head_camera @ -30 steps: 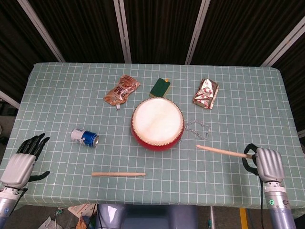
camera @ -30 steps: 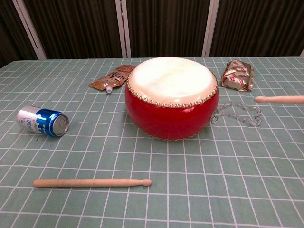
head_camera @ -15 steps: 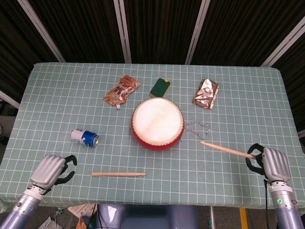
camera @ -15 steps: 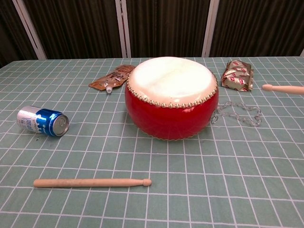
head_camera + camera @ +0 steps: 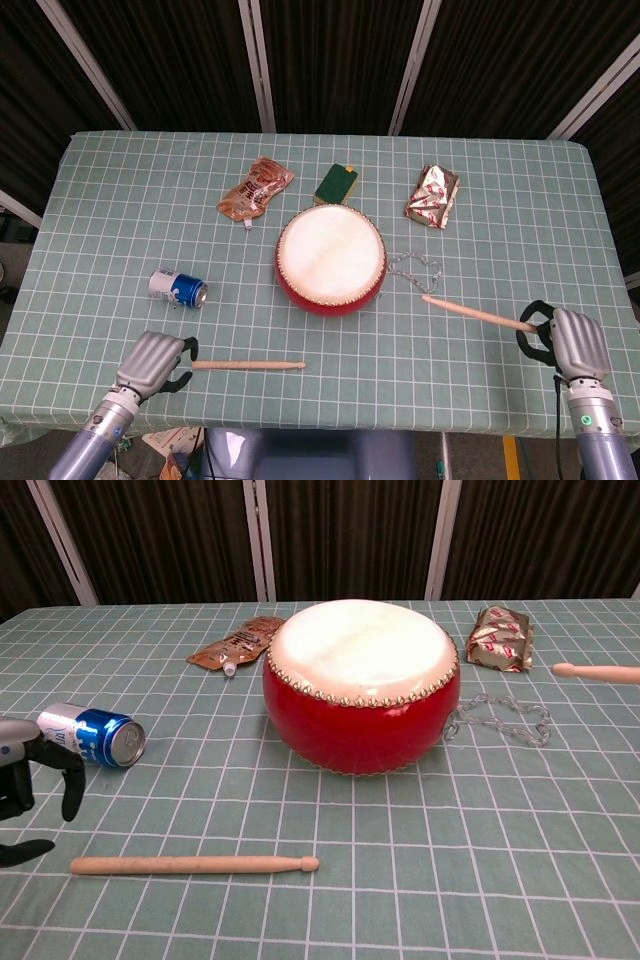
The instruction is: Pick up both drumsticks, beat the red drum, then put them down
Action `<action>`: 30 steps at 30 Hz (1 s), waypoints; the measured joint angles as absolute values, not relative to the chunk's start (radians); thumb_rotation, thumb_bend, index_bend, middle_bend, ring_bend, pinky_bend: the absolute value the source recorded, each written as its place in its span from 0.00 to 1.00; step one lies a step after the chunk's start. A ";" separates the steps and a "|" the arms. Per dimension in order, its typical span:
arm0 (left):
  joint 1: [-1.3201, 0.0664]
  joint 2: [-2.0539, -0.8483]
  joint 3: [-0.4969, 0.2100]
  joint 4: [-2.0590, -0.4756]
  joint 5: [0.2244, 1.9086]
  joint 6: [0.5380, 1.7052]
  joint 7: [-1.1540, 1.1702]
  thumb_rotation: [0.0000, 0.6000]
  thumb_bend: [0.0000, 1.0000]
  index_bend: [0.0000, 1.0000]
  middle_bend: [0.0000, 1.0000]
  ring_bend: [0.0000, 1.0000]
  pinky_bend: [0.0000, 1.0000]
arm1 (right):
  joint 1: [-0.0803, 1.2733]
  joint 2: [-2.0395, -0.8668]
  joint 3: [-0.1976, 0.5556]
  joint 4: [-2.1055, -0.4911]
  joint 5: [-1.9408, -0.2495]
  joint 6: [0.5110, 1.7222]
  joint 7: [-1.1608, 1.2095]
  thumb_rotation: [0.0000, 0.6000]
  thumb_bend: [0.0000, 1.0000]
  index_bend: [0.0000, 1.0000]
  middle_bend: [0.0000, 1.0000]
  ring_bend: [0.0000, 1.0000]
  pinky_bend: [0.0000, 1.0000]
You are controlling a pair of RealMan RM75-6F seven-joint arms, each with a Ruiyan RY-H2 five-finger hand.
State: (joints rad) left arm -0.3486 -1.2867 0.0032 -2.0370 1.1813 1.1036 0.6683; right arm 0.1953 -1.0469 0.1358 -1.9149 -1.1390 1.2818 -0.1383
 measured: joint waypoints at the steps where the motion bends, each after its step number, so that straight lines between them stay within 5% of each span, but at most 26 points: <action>1: -0.353 -1.305 0.000 -2.032 1.169 1.110 0.687 1.00 0.28 0.48 1.00 1.00 1.00 | 0.196 -1.047 0.137 -1.914 -1.137 1.282 -0.138 1.00 0.64 0.97 1.00 1.00 1.00; 11: -0.397 -1.477 -0.026 -1.941 1.045 1.192 0.822 1.00 0.26 0.47 1.00 1.00 1.00 | 0.200 -1.050 0.141 -1.905 -1.119 1.279 -0.140 1.00 0.64 0.97 1.00 1.00 1.00; 30: -0.424 -1.581 0.002 -1.875 0.948 1.229 0.848 1.00 0.26 0.48 1.00 1.00 1.00 | 0.203 -1.053 0.141 -1.904 -1.102 1.280 -0.152 1.00 0.64 0.97 1.00 1.00 1.00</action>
State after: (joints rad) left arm -0.4242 -1.5806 0.0017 -1.8746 0.9483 1.2290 0.8480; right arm 0.2032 -1.0526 0.1410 -1.9043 -1.1016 1.2801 -0.1520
